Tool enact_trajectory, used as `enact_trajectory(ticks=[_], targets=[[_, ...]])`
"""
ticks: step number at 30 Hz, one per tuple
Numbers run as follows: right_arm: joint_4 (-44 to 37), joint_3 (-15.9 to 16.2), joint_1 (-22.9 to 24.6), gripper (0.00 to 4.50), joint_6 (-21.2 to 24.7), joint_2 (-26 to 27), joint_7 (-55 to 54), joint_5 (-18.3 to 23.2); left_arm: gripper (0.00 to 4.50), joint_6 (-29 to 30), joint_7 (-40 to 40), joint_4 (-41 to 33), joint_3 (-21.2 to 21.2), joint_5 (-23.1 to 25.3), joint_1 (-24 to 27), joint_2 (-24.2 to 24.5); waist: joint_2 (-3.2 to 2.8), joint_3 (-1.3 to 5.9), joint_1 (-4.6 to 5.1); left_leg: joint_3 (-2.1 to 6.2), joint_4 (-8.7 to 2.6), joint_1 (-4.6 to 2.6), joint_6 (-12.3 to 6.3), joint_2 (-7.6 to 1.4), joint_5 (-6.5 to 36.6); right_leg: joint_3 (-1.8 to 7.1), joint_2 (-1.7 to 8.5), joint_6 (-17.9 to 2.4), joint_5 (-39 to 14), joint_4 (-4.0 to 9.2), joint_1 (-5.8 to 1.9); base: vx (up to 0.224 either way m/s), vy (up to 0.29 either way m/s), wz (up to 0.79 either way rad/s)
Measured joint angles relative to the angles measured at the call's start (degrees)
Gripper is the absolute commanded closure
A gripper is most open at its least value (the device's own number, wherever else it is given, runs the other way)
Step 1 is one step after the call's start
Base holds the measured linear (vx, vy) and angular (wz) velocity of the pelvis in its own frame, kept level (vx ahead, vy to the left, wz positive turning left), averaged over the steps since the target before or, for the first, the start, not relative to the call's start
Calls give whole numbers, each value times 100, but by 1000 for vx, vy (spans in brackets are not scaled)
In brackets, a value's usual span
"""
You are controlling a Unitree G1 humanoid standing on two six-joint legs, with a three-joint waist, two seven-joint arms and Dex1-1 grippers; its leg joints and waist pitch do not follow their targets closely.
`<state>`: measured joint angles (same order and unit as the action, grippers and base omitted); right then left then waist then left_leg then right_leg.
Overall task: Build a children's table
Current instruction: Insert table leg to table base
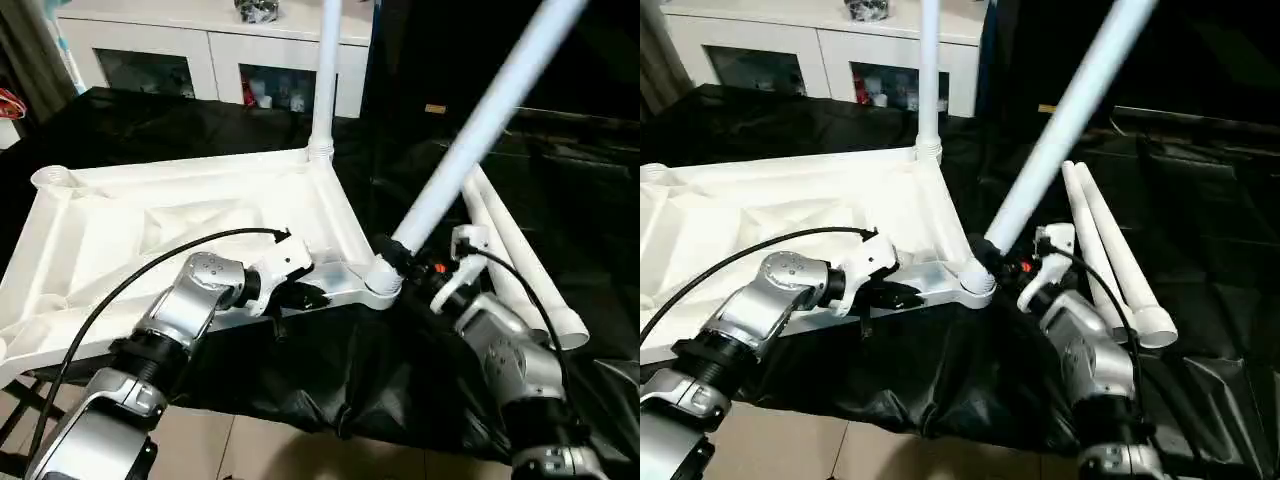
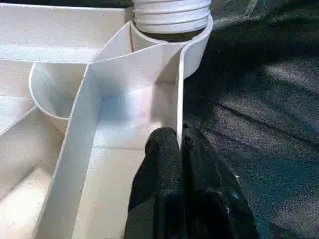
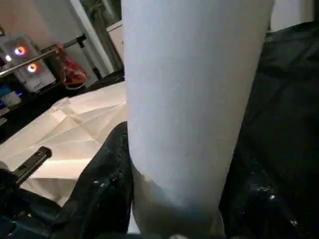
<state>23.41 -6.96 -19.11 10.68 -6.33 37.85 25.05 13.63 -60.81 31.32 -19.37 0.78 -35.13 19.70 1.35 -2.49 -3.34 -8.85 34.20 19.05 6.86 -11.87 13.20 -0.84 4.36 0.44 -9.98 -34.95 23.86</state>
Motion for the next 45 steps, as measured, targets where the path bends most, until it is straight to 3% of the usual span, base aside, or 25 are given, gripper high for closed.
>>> enact_trajectory(ticks=[5, 10, 14, 20, 30, 41, 45], targets=[[-93, 89, 151, 262, -286, 7, -24, -133, 450, -30, 3, 73, 0, 8, -32, -13, 0, 0, 4, 1, -2, 0, 0, 0, 0, 1, 1, 15, -9, 0, -1, 0, 0, 0], [-337, 413, 299, 262, -629, -97, -115, -539, 450, -64, 10, 95, -4, 10, -36, -17, 10, 4, 3, 1, -11, 1, 0, -1, 0, 1, 1, 38, -23, 1, 0, 0, 0, 0], [-495, 608, 300, 262, -655, -223, -153, -856, 450, -106, 9, 100, -7, 21, -35, -6, 16, 7, 9, 1, -18, 1, 1, -1, 0, 2, 1, 40, -24, 3, 0, 0, 0, 0], [-355, 977, -73, 262, -512, -452, -19, -1213, 450, -146, -20, 101, -9, 39, -34, 98, 34, 14, 65, 3, -24, 0, 1, 0, 0, 1, 1, 42, -25, 4, 3, 0, 0, 0], [-58, 1199, -517, 262, -227, -912, 969, -1216, 450, -155, -303, -71, -71, 35, -8, 238, 79, 29, 118, 6, -39, 4, 1, -2, 0, -2, -2, 25, -26, 4, 4, 0, 0, 0], [-73, 1482, -567, 262, -362, -1234, 2232, -1090, 450, -485, -1123, -246, -102, -80, 69, 679, 119, 22, 100, -2, -54, 4, -5, -4, 1, -11, -5, -10, -67, 3, 7, 0, 0, 0], [-104, 1489, -494, 262, -424, -1242, 2442, -1042, 450, -573, -1313, -245, -119, -91, 68, 747, 159, 18, 88, -3, -53, 3, -3, -7, 1, -11, -5, -10, -67, 2, 7, 0, 0, 0]])
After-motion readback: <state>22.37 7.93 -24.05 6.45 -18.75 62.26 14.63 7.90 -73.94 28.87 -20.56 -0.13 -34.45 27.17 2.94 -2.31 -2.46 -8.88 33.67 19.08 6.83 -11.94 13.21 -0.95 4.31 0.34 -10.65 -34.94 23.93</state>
